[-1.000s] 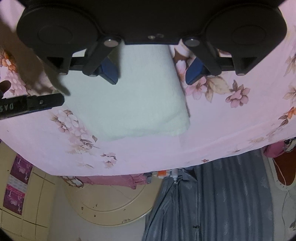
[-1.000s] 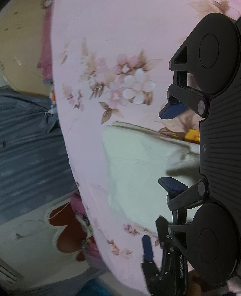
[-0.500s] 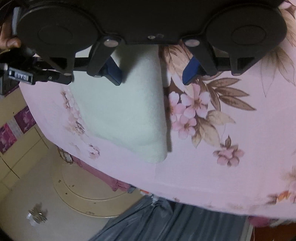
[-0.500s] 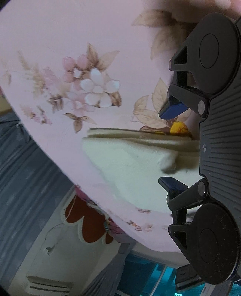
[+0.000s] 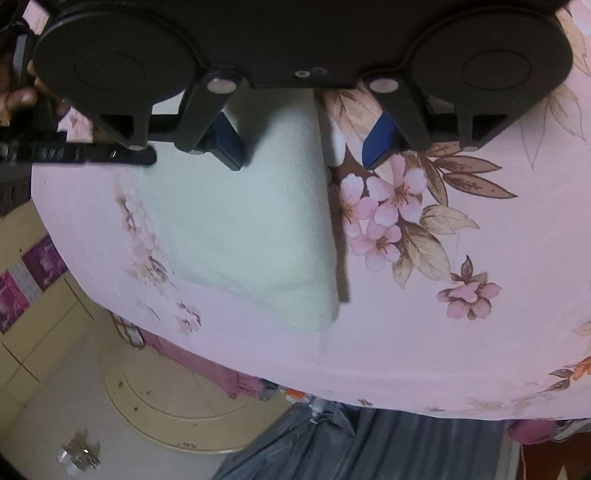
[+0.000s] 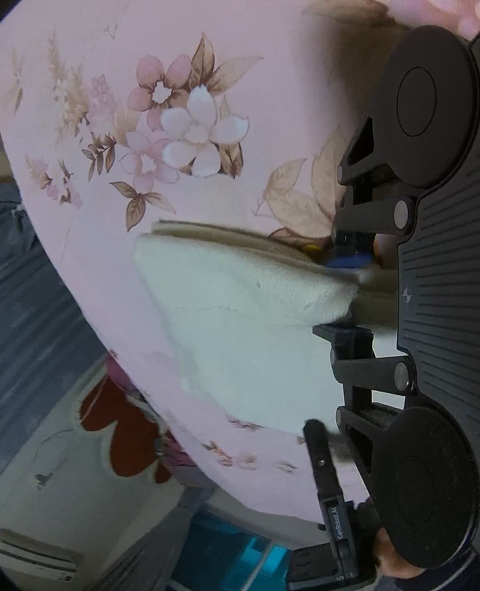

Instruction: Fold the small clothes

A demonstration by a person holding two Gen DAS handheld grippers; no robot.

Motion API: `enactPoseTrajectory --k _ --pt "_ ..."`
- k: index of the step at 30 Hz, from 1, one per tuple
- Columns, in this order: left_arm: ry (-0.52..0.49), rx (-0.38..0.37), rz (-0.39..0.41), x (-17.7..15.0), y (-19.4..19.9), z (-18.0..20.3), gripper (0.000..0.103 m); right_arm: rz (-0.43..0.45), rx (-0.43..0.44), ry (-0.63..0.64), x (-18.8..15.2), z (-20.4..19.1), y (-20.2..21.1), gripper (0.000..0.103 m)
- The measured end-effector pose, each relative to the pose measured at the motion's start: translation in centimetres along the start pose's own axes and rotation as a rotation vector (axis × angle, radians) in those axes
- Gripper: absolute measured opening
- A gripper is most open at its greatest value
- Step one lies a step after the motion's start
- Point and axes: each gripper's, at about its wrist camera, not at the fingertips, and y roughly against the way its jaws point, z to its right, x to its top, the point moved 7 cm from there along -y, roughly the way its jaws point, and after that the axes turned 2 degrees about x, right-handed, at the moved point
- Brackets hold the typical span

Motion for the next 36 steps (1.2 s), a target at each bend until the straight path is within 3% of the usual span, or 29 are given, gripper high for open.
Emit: enactPoseTrajectory --k 1,3,4,9,10,11,12,15,17,20,24,36 --pt "0.009 -0.011 -0.008 0.0 -0.1 -0.2 0.069 0.015 0.009 -0.02 0.2 0.0 0.3 0.034" --pt "0.049 -0.046 -0.026 -0.1 -0.5 -0.7 0.069 0.031 0.019 -0.068 0.6 0.4 0.1 0.051" --pt "0.078 -0.068 -0.037 -0.2 -0.8 -1.0 0.071 0.03 0.013 -0.085 0.6 0.7 -0.3 0.055" --pt "0.146 -0.13 -0.053 0.1 -1.7 -1.1 0.071 0.046 -0.001 -0.089 0.5 0.1 -1.1 0.056" --pt "0.155 -0.131 -0.05 0.2 -1.8 -0.9 0.066 0.047 -0.026 -0.076 0.5 -0.3 -1.3 0.056" --pt "0.161 -0.139 -0.045 0.3 -2.0 -0.6 0.047 0.043 -0.053 -0.049 0.5 -0.7 -1.5 0.056" --pt "0.165 -0.14 -0.041 0.4 -2.2 -0.3 0.045 0.04 -0.083 -0.017 0.4 -1.1 -1.7 0.055" --pt "0.053 -0.037 0.007 0.7 -1.9 1.6 0.037 0.04 -0.15 0.073 0.0 -2.5 -2.0 0.033" --pt "-0.051 0.017 0.036 0.7 -0.9 3.0 0.031 0.057 -0.211 0.123 -0.2 -3.7 -1.4 0.03" --pt "-0.16 0.052 0.061 0.7 0.8 4.4 0.03 0.096 -0.277 0.218 -0.9 -6.5 -0.6 0.03" --pt "-0.232 0.078 0.091 0.7 3.3 4.5 0.03 0.134 -0.285 0.255 -1.5 -9.6 -0.3 0.029" --pt "-0.267 0.158 0.143 0.7 10.8 -2.0 0.03 0.144 -0.236 0.328 -3.2 -19.4 -4.4 0.03"
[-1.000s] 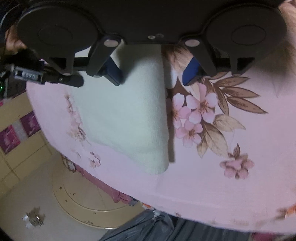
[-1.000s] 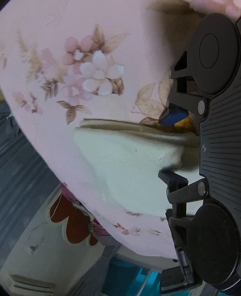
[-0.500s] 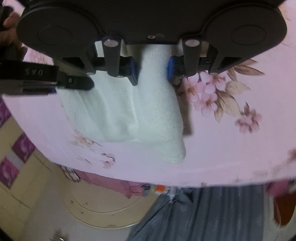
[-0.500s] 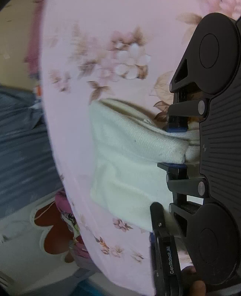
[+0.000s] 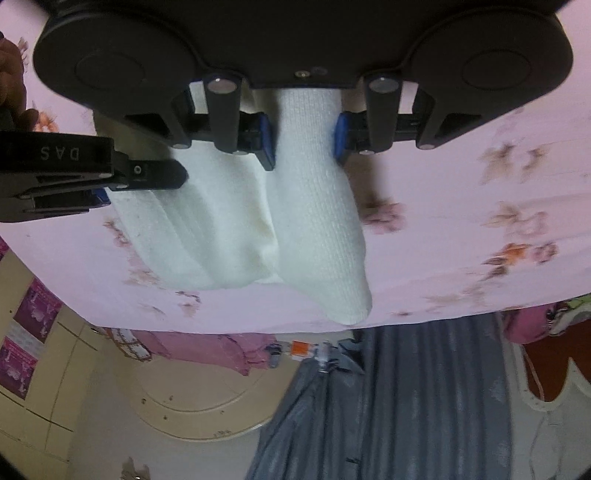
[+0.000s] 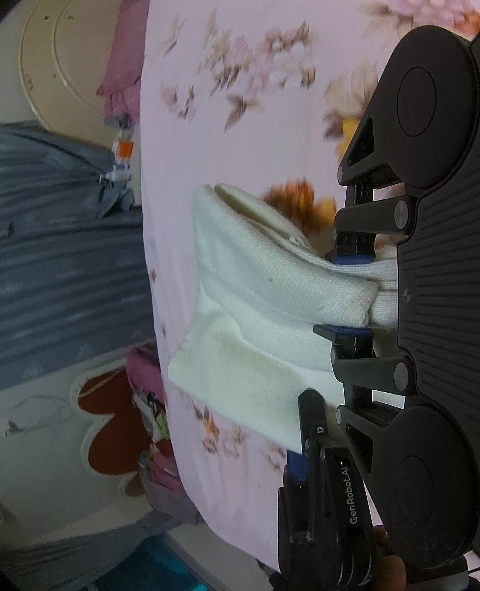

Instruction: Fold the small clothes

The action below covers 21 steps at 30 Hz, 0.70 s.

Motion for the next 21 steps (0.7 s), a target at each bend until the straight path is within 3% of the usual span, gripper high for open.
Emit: enactPoseTrajectory --k 12,17,21 --pt "0.053 0.074 -0.03 -2.5 3.0 -11.8 0.03 -0.033 0.085 0.083 0.1 -11.9 -6.9 0.03" --pt "0.034 0.073 -0.058 -3.4 2.2 -14.4 0.031 -0.056 0.096 0.075 -0.7 -14.1 -9.5 0.03" --pt "0.031 0.063 -0.085 -4.2 0.3 -15.5 0.036 -0.07 0.076 0.056 -1.1 -13.5 -11.3 0.03"
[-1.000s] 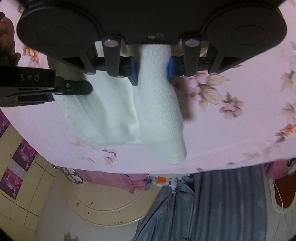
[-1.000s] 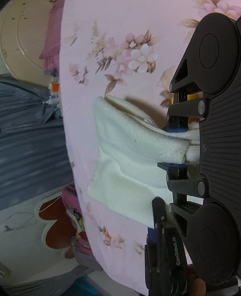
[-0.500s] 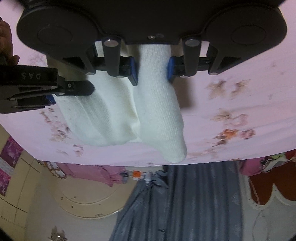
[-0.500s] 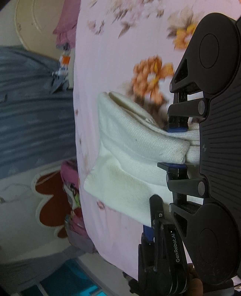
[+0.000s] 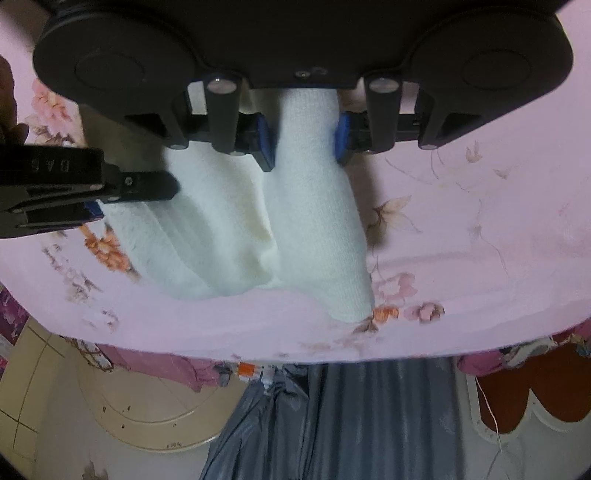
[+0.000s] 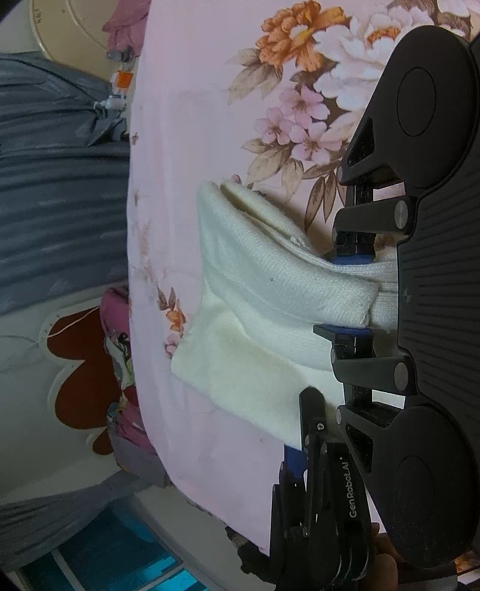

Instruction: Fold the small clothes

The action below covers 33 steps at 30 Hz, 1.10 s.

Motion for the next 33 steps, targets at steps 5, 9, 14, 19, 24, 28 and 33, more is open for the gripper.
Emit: enactPoseTrajectory --k 5,9,14,19,24,28,33 --pt "0.11 -0.009 -0.013 -1.8 -3.2 -2.7 0.09 -0.035 -0.032 -0.117 -2.0 4.6 -3.7 0.031" --pt "0.132 -0.09 -0.012 -1.7 -3.0 -3.1 0.08 -0.015 -0.014 -0.113 -2.3 4.9 -3.5 0.033" --pt "0.064 -0.086 0.128 0.8 0.0 -3.3 0.055 -0.013 -0.065 -0.076 -0.5 5.0 -2.1 0.047" --pt "0.043 -0.144 0.17 4.5 -2.1 -2.4 0.041 0.066 -0.116 -0.011 3.6 4.1 -2.5 0.054" --pt "-0.035 -0.168 0.057 3.3 -7.0 -0.4 0.039 -0.045 -0.191 0.086 3.2 4.6 -7.7 0.033" --pt "-0.04 -0.19 0.088 2.4 -6.7 -0.4 0.039 -0.051 -0.231 0.135 1.9 5.5 -8.6 0.034" --pt "-0.086 -0.208 0.121 2.3 -3.8 -0.3 0.034 -0.023 -0.263 0.139 2.3 4.9 -7.9 0.034"
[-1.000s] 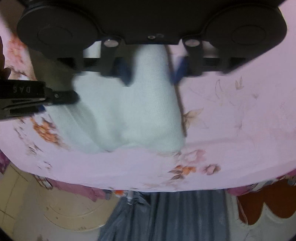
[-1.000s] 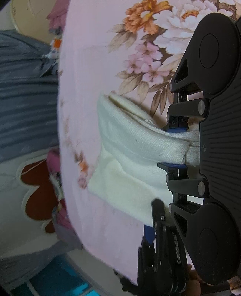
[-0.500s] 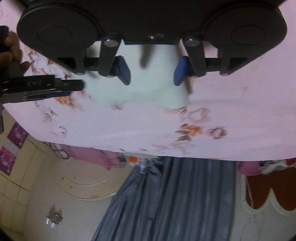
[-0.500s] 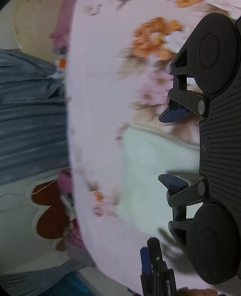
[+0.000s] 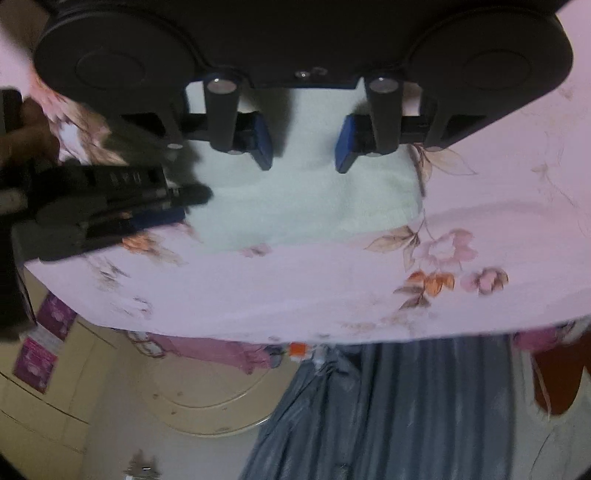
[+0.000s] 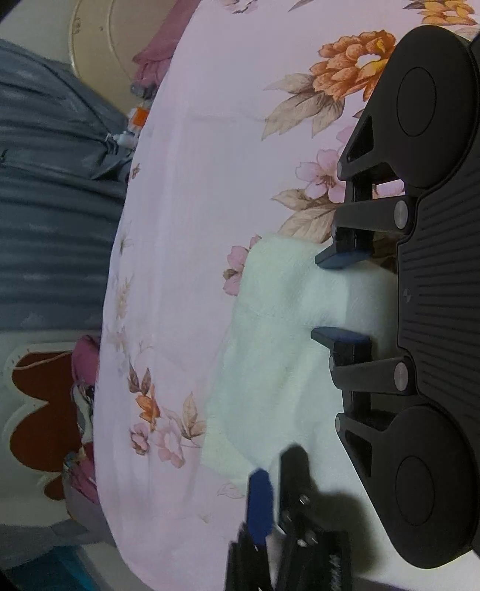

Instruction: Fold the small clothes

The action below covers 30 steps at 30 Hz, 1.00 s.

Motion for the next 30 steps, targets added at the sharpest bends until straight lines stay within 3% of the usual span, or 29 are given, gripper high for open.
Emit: enactPoseTrajectory --k 2,4,6,11,13,16,20,25,30 --pt "-0.018 -0.02 -0.002 -0.8 0.5 0.7 0.034 0.058 0.029 0.037 0.0 -1.0 2.5 0.034" --pt "-0.044 -0.001 -0.007 -2.1 0.5 1.4 0.034 0.054 0.079 0.09 -1.3 -2.4 3.4 0.034" --pt "-0.036 -0.008 0.006 -2.7 0.6 2.0 0.034 0.016 0.027 0.161 -3.0 -2.7 2.4 0.034" --pt "-0.024 -0.017 0.03 -3.3 2.8 2.9 0.034 0.036 0.029 0.103 -2.7 -1.8 3.7 0.034" --pt "-0.004 -0.007 0.043 -4.2 4.0 3.0 0.032 0.076 0.068 0.126 -3.0 -2.6 5.9 0.034" --pt "0.042 -0.011 0.049 -5.5 4.6 3.4 0.032 0.055 0.135 0.191 -5.2 -4.8 7.2 0.034" --pt "0.072 -0.007 0.014 -7.2 4.3 4.6 0.032 -0.003 0.069 0.272 -8.3 -5.3 5.8 0.034" --pt "0.014 0.076 -0.017 -8.5 5.2 6.0 0.032 -0.019 0.063 0.225 -8.9 -4.6 7.1 0.034" --pt "0.029 0.091 -0.019 -9.5 7.0 6.7 0.03 0.012 0.155 0.178 -10.2 -5.7 10.2 0.034"
